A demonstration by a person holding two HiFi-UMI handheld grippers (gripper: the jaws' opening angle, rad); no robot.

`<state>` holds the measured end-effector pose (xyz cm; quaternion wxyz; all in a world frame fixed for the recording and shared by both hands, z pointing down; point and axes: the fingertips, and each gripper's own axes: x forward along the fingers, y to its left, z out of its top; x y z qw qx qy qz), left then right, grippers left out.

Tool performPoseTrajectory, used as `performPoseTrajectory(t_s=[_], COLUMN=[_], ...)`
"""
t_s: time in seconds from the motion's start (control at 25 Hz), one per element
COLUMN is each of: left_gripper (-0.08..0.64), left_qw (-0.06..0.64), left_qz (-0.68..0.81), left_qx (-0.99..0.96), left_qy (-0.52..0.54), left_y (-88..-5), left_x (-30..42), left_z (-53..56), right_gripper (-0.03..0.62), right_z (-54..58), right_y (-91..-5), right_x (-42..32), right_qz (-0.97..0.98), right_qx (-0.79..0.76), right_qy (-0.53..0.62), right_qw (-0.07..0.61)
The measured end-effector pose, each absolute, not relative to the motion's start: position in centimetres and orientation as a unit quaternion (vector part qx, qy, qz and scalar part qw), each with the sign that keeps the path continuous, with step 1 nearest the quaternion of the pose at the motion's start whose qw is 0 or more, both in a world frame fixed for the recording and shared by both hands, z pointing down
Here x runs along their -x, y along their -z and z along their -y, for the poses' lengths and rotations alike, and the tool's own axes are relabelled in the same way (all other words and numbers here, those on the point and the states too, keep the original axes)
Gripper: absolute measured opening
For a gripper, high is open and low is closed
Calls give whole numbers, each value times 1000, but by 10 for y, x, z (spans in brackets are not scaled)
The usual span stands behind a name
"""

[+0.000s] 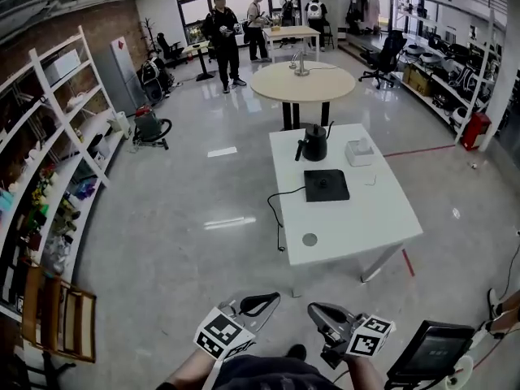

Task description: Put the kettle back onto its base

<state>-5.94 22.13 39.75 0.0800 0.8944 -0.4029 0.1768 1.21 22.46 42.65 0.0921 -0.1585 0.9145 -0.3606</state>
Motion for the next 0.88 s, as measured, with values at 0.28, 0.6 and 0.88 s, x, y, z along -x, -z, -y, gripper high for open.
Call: performPoseTrajectory(t_s=[0.28, 0.6, 0.88], left_gripper=[2, 2, 2], left_qw=[68, 60, 43], left_qz=[387, 378, 330], left_qx=[-897, -900, -923], left_qy=[-203, -209, -193], left_y=[-395, -391, -402], left_x=[24, 7, -10], left_z=[-203, -182, -133], right_gripper=[2, 2, 2], right_z=[-205, -186, -144], right_y=[-422, -423, -431], right_x=[-50, -70, -89], right_qz=[-909, -909, -901], right_qx=[170, 184, 243], right_qy=[359, 353, 335], right_qw=[122, 121, 128])
